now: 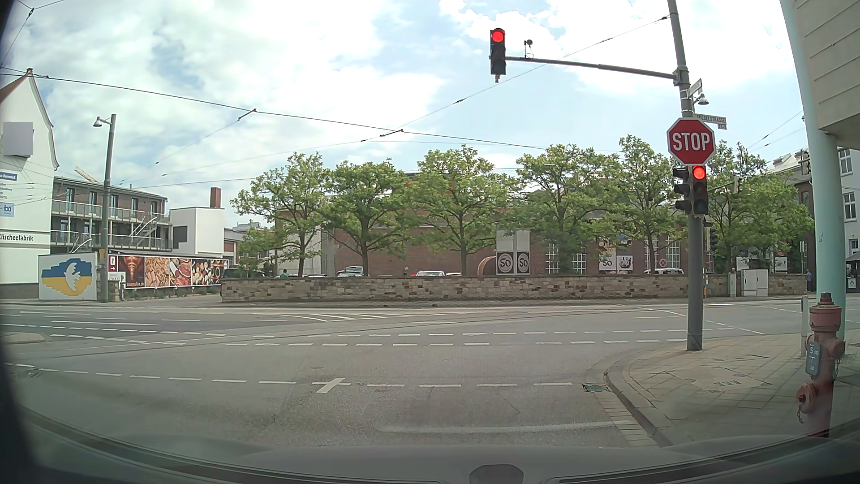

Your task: Follow the waypoints while adhering to traffic rules and regulations

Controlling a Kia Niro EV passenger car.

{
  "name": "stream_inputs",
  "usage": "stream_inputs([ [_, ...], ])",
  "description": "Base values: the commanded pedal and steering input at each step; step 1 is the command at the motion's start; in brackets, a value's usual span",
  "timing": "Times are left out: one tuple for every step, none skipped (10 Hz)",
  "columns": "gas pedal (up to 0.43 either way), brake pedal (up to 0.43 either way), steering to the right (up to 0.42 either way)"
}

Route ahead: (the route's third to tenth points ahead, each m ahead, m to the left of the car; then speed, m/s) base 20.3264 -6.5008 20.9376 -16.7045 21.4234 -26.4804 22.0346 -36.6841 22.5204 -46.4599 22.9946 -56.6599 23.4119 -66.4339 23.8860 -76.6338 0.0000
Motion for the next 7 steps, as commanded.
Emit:
stream_inputs([
  [0.0,0.323,0.036],
  [0.0,0.323,0.036],
  [0.0,0.323,0.036],
  [0.0,0.323,0.036],
  [0.0,0.323,0.036],
  [0.0,0.323,0.036],
  [0.0,0.323,0.036],
])
